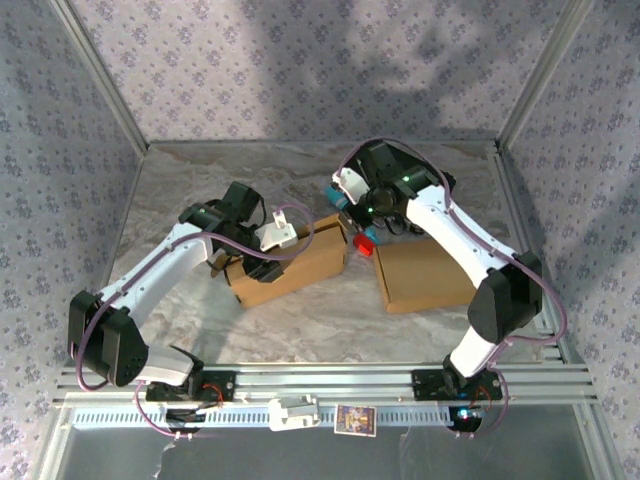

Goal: Fold the paper box

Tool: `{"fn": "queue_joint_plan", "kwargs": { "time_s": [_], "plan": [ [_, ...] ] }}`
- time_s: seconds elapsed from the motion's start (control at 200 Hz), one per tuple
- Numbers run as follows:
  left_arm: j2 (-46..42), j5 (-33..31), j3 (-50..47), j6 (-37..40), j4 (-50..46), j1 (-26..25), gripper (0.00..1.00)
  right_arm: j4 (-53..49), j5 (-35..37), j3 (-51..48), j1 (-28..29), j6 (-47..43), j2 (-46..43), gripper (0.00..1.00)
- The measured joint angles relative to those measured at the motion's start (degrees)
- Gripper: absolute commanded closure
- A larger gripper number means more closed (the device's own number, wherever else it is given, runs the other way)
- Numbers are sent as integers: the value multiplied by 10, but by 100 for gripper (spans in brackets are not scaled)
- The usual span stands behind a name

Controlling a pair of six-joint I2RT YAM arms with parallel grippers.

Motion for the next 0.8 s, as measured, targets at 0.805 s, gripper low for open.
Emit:
{"fn": "queue_joint_plan", "kwargs": {
  "time_s": [0.805],
  "plan": [
    [0,5,0,8,9,7,39,-43,37,36,16,31,9,78]
  ]
}}
